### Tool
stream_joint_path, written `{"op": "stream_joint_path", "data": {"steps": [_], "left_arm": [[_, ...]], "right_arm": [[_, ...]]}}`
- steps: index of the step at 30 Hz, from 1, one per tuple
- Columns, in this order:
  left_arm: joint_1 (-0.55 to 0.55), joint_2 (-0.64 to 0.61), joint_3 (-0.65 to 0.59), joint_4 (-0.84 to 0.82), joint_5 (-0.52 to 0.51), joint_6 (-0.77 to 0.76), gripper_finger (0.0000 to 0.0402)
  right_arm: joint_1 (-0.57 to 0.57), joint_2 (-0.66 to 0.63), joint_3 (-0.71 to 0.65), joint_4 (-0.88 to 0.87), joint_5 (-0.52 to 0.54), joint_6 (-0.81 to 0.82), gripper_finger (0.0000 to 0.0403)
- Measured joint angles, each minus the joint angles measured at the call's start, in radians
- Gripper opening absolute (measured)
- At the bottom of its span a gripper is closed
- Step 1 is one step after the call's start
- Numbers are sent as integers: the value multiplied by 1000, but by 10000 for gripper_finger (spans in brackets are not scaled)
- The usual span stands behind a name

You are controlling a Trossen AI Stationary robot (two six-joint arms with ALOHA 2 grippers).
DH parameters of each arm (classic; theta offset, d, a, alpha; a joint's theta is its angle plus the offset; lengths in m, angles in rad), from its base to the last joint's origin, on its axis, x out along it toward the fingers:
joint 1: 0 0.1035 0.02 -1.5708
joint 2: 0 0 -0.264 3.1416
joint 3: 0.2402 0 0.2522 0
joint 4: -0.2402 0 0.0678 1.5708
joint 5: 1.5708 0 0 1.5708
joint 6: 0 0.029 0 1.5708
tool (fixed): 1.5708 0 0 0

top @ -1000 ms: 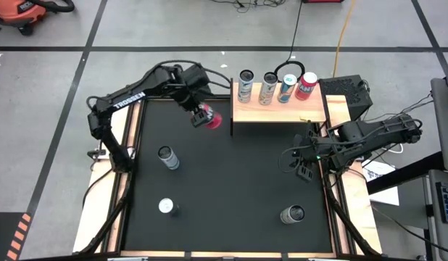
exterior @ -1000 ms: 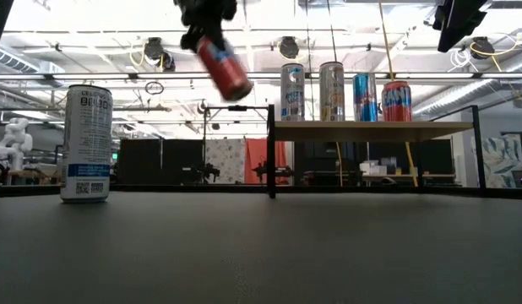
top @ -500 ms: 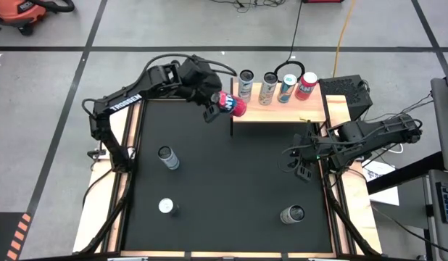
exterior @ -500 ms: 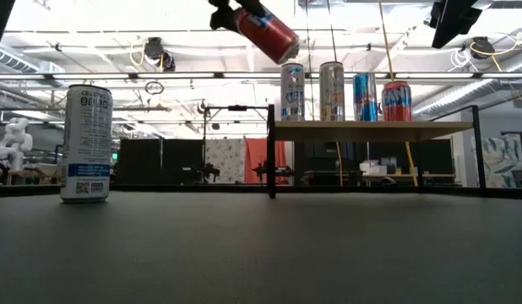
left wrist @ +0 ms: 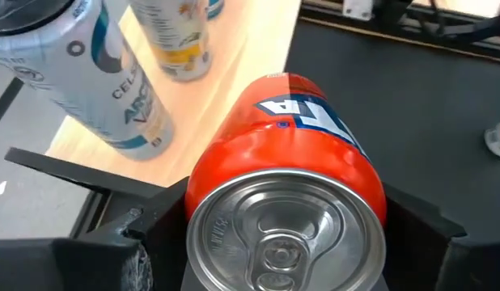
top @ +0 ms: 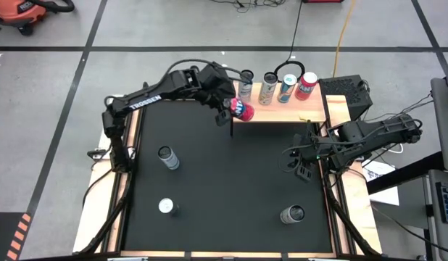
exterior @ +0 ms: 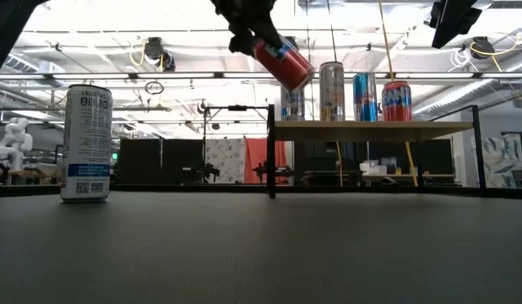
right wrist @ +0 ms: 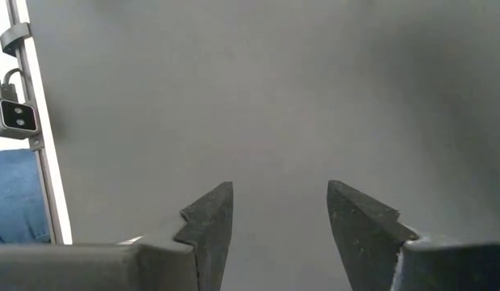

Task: Place canned beverage on shelf
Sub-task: Put the red soda can on the shelf aligned with the red soda can

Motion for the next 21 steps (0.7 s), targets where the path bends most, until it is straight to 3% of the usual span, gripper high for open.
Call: {"op": "stream_joint_path", "data": {"steps": [14, 21], "left_arm": [[-4, 55, 0, 22, -1, 42, 297], [-7, 55, 0, 20, -1, 42, 297]], "right_arm": [[-1, 0, 0, 35, 3, -55, 183], [-2, 0, 0, 142, 100, -181, 183]]}}
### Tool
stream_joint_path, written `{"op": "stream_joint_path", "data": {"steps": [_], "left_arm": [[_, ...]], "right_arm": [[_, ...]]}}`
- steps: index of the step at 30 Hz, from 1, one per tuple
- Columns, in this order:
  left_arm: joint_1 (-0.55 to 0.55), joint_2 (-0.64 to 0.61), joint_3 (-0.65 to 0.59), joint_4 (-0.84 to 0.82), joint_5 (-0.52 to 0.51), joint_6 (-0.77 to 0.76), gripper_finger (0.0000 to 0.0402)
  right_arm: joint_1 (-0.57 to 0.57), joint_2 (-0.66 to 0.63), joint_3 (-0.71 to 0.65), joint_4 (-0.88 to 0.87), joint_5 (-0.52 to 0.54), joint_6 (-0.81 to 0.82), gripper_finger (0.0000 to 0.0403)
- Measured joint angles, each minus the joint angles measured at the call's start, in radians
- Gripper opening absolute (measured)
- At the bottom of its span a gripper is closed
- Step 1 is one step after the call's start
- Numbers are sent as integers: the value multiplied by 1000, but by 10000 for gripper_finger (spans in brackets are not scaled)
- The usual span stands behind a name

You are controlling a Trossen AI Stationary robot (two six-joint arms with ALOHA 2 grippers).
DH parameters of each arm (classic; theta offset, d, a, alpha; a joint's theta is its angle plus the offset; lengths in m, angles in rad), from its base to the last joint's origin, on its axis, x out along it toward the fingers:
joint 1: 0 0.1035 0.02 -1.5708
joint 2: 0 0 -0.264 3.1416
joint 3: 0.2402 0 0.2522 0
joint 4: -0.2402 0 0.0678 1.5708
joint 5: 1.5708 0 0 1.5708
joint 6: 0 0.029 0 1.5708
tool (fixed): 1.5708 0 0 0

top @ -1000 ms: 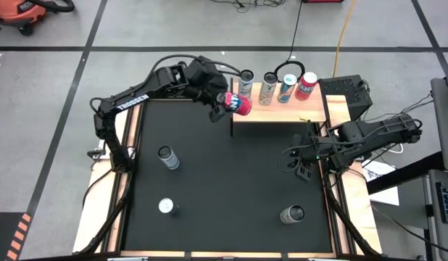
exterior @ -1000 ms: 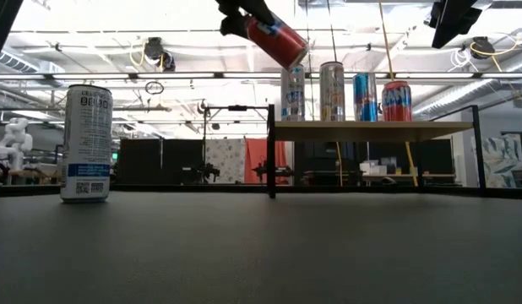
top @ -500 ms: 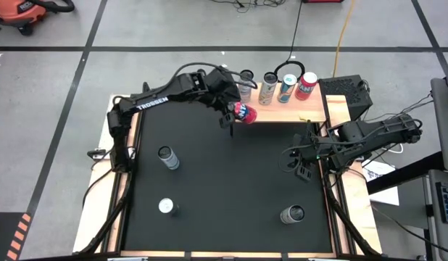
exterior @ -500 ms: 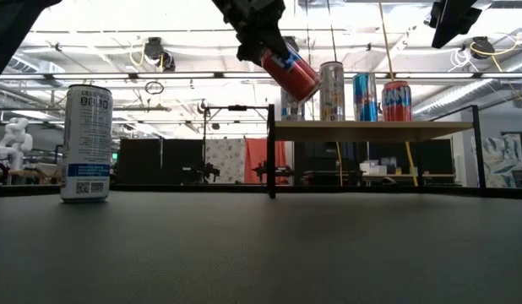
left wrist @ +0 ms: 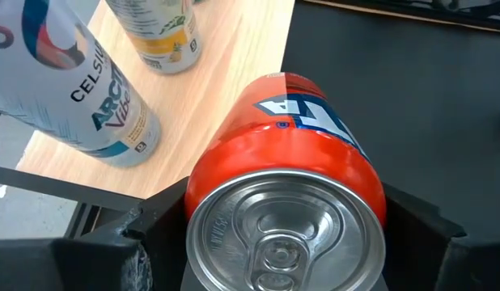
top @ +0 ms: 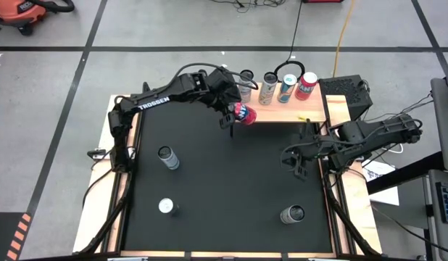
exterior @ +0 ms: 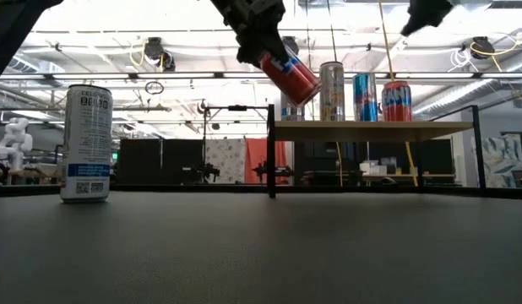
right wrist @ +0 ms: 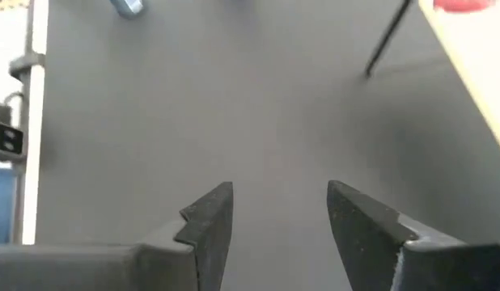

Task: Place canned beverage on shelf
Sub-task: Put the red soda can on the shelf aligned with the red soda can

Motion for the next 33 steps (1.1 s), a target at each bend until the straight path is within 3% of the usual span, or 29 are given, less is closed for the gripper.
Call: {"op": "stream_joint_path", "data": {"steps": [7, 15, 19, 27, 33], "left_arm": [[-3, 0, 0, -1, -2, 0, 297], [-4, 0, 0, -2, -3, -1, 297], [-4, 0, 0, -2, -2, -1, 297], [-4, 0, 0, -2, -3, -3, 297], [-4, 0, 0, -2, -3, -4, 297]], "right_arm": [[0, 0, 0, 167, -2, -68, 183], [0, 0, 0, 179, 0, -57, 183], [0, 6, 0, 168, 2, -125, 185], [0, 51, 0, 126, 134, -87, 229], [0, 62, 0, 134, 73, -106, 255]]}}
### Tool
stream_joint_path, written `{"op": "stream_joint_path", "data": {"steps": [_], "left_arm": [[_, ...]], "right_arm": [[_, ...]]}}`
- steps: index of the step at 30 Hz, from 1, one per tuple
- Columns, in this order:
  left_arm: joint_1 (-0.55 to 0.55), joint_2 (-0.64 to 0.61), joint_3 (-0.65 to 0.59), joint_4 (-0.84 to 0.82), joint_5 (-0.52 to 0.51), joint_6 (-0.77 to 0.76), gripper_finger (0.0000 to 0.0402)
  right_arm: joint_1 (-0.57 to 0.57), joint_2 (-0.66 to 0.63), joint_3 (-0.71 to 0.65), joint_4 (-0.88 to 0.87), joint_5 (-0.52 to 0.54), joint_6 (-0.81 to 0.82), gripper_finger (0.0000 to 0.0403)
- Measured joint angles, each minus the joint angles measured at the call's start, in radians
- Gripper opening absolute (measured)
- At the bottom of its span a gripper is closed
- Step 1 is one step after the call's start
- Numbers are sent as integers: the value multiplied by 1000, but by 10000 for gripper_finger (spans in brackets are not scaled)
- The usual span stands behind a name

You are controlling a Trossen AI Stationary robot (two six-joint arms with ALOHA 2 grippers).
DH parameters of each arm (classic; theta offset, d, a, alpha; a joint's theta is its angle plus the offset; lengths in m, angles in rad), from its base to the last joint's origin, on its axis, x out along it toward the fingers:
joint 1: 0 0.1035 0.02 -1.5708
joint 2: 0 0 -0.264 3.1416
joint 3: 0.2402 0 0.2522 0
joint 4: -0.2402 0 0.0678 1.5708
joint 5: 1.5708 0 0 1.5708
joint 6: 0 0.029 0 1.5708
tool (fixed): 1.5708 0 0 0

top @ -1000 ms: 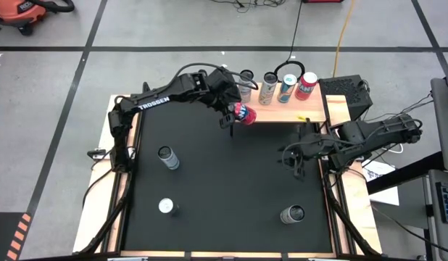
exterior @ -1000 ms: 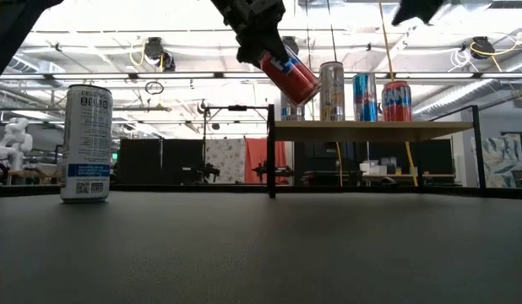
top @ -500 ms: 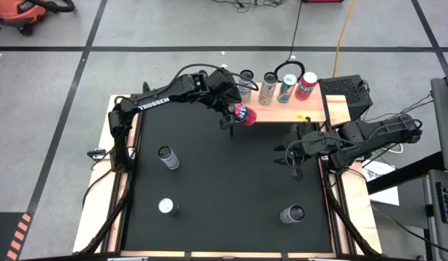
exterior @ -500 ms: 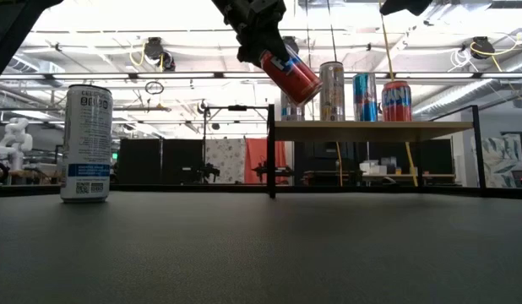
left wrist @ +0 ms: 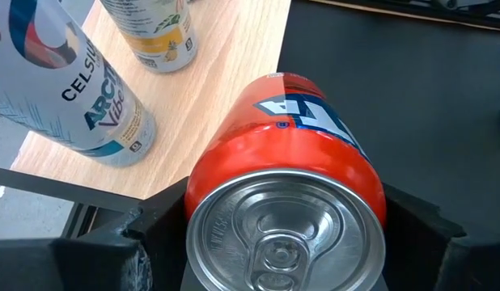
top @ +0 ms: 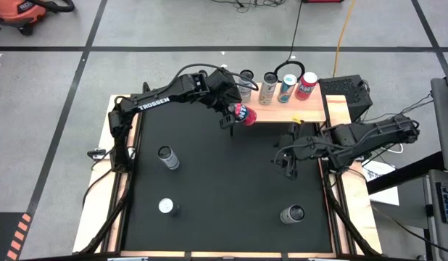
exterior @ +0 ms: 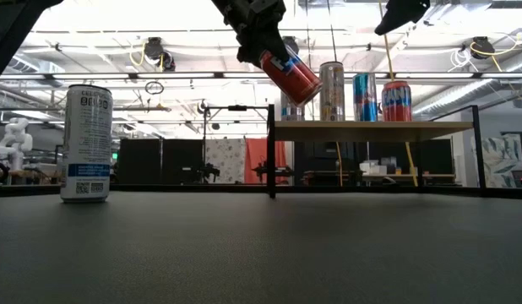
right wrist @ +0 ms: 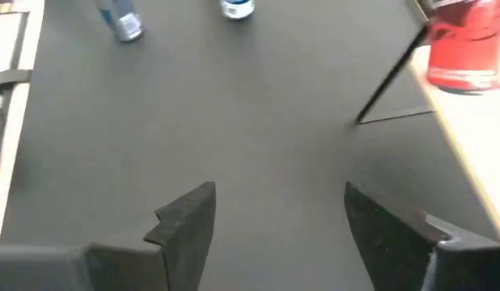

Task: Place canned beverage on shelf
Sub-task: Put the red soda can on the shelf aligned with the red soda can

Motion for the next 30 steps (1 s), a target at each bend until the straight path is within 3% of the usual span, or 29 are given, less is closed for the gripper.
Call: {"op": "stream_joint_path", "data": {"steps": [5, 10, 22, 27, 30], "left_arm": [[0, 0, 0, 0, -7, -38, 297], [0, 0, 0, 0, -8, -51, 297], [0, 0, 0, 0, -10, -43, 297], [-3, 0, 0, 0, -10, -21, 297], [-8, 0, 0, 0, -11, 26, 297]], "right_arm": [[-1, 0, 0, 15, 0, 32, 258], [-1, 0, 0, 15, -1, -34, 265], [-1, 5, 0, 57, 0, -144, 367], [-1, 6, 0, 113, 3, -161, 383], [-8, 28, 0, 149, 51, -261, 384]]}}
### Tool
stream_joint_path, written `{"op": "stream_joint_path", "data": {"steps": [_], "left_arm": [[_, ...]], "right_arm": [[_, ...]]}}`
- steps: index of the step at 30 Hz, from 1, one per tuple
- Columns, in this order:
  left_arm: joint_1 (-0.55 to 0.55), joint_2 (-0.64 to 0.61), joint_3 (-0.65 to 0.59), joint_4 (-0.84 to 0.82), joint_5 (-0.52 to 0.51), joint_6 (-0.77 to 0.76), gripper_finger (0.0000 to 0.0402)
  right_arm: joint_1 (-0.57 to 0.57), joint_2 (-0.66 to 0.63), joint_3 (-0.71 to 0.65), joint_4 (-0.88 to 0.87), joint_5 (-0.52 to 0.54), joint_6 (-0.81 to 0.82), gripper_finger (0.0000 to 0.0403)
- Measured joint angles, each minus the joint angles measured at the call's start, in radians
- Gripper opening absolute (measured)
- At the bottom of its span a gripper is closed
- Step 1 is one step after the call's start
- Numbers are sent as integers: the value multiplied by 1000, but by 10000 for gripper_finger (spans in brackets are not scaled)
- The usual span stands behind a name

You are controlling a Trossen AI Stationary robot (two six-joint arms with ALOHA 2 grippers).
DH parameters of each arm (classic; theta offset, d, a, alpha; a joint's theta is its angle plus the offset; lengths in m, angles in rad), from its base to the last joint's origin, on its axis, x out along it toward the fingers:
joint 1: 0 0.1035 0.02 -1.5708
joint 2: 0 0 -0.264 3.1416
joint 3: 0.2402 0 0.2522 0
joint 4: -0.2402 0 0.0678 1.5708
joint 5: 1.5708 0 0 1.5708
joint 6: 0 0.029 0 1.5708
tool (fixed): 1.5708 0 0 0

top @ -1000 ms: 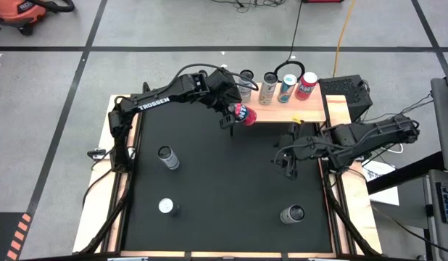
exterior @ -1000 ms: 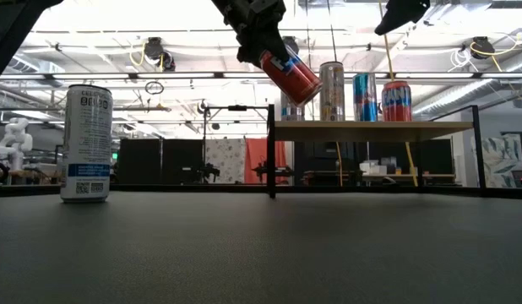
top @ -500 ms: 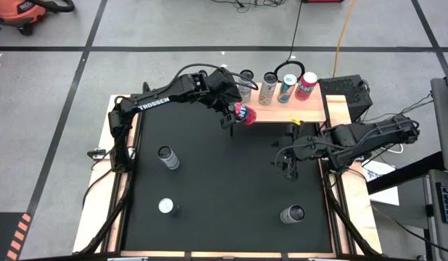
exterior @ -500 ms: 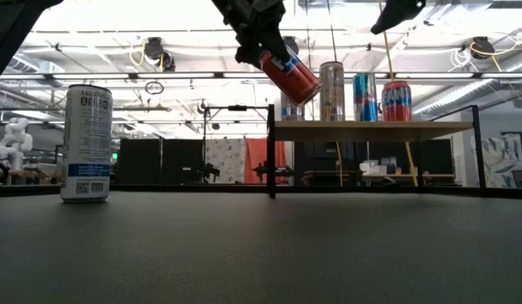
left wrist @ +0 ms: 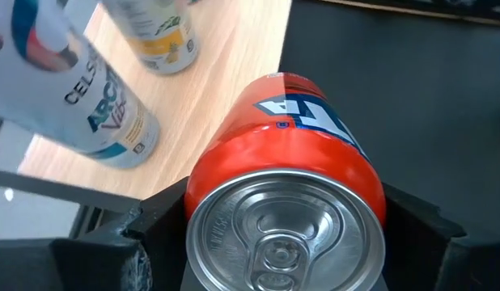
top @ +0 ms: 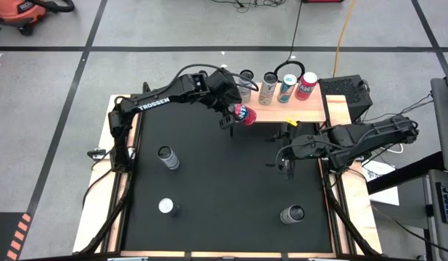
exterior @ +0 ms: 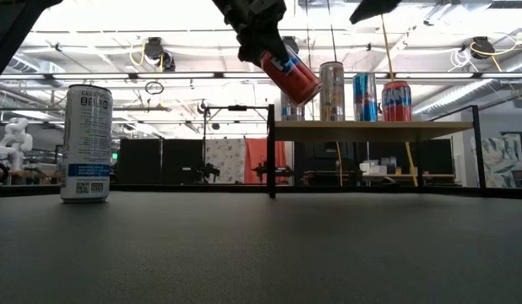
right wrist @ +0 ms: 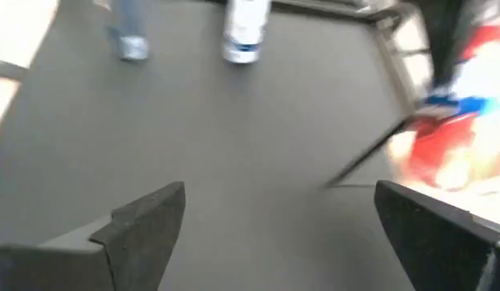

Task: Place canned beverage on shelf
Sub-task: Put the red soda can on the shelf aligned with the red soda can

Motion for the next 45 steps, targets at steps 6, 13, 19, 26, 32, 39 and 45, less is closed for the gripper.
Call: {"op": "stream_joint_path", "data": {"steps": [6, 13, 19, 26, 32, 39, 45], "left_arm": [[-25, 0, 0, 0, 0, 78, 297], [-70, 0, 0, 0, 0, 205, 297], [-101, 0, 0, 2, -48, 273, 297], [-108, 0, 0, 14, -61, 272, 297], [-116, 0, -1, 72, -61, 272, 297], [-126, 0, -2, 82, -56, 272, 297], [-125, 0, -2, 79, -56, 272, 297]], "right_arm": [[-64, 54, 0, 85, 105, -202, 384], [-199, 73, 0, 125, 37, -217, 384], [-336, 73, 0, 172, -205, -215, 384], [-425, 73, 0, 211, -288, -223, 384], [-454, 113, 0, 240, -359, -230, 384], [-453, 149, 0, 248, -363, -232, 384], [-453, 164, 0, 255, -361, -248, 384]]}}
